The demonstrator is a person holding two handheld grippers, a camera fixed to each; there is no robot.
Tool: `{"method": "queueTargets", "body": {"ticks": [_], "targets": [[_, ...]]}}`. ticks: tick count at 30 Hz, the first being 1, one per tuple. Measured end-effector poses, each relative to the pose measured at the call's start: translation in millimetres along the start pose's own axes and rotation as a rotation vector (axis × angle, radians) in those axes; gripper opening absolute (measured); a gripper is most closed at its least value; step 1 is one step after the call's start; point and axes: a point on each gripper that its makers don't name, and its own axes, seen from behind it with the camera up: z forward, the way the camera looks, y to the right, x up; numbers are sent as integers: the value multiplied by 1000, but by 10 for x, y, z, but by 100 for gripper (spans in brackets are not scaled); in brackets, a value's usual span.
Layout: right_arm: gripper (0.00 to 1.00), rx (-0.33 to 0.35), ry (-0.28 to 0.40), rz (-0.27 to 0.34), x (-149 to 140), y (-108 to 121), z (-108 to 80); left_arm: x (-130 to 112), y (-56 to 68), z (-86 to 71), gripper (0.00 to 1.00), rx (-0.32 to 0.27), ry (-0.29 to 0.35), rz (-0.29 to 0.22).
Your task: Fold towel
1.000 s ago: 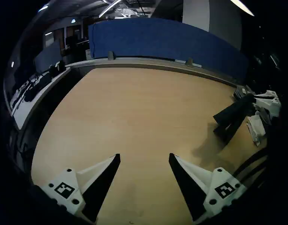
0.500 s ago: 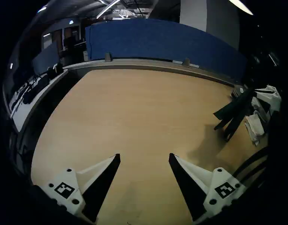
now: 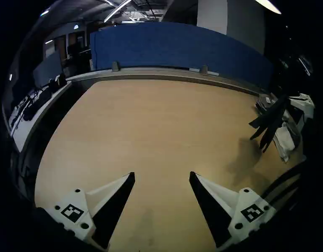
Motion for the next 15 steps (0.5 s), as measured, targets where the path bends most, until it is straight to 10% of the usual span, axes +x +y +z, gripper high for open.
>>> {"method": "queueTargets", "body": {"ticks": [15], "targets": [[2, -120, -14, 29, -161, 955, -256, -6, 163, 39, 97, -9, -10, 27]]}}
